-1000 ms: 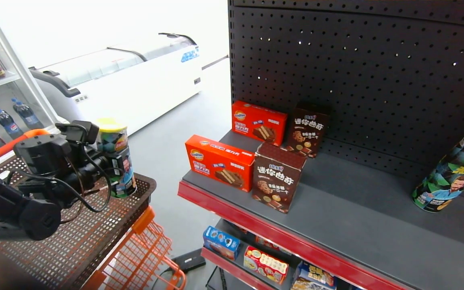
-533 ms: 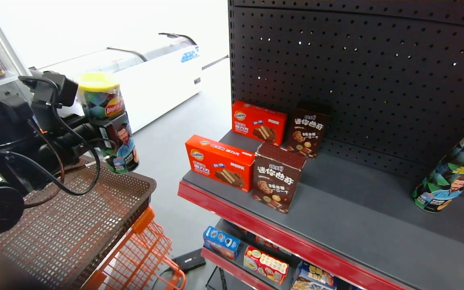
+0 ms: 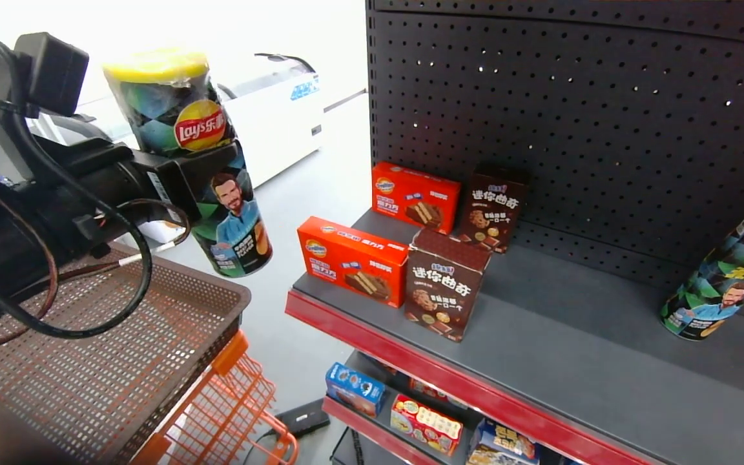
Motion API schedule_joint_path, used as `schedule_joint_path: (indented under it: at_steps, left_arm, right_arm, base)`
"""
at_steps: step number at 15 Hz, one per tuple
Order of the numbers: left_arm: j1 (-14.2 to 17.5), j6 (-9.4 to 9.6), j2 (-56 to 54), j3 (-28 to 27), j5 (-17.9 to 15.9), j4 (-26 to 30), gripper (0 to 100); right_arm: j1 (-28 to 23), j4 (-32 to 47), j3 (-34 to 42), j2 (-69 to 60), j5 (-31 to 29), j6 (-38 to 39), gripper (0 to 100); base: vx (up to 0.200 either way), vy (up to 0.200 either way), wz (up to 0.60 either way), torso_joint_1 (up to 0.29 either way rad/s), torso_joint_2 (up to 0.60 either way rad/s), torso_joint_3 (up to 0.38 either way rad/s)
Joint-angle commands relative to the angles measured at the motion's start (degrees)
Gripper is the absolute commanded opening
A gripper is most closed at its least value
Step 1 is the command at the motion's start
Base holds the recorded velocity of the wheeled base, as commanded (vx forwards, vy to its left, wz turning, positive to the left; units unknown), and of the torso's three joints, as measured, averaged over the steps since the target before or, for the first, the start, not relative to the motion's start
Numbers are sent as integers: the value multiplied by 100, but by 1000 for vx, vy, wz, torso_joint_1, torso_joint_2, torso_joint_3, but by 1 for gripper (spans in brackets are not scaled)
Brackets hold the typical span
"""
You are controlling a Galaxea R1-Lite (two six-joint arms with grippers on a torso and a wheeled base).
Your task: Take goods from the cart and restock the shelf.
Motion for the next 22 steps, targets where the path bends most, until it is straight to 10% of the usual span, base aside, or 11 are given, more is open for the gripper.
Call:
schedule_joint_path:
  at_steps: [1,6,13,22]
  left_arm:
    - [-400,-28,-212,46,-3,19,0]
    - [-910,-2,-748,55,32,1250,0]
    - [-1235,7,-1170,301,-47,1355,0]
    - [-1551,25,-1653,1276,-1067,1302,0]
  right_arm:
    - [3,-2,0,8,-1,0,100]
    - [3,-2,0,8,-1,0,100]
    - [3,-2,0,8,-1,0,100]
    - [3,-2,0,8,34,-9,100]
  base:
    - [0,0,0,0,0,0]
    - [0,0,0,0,0,0]
    - [0,0,0,0,0,0]
    - [0,0,0,0,0,0]
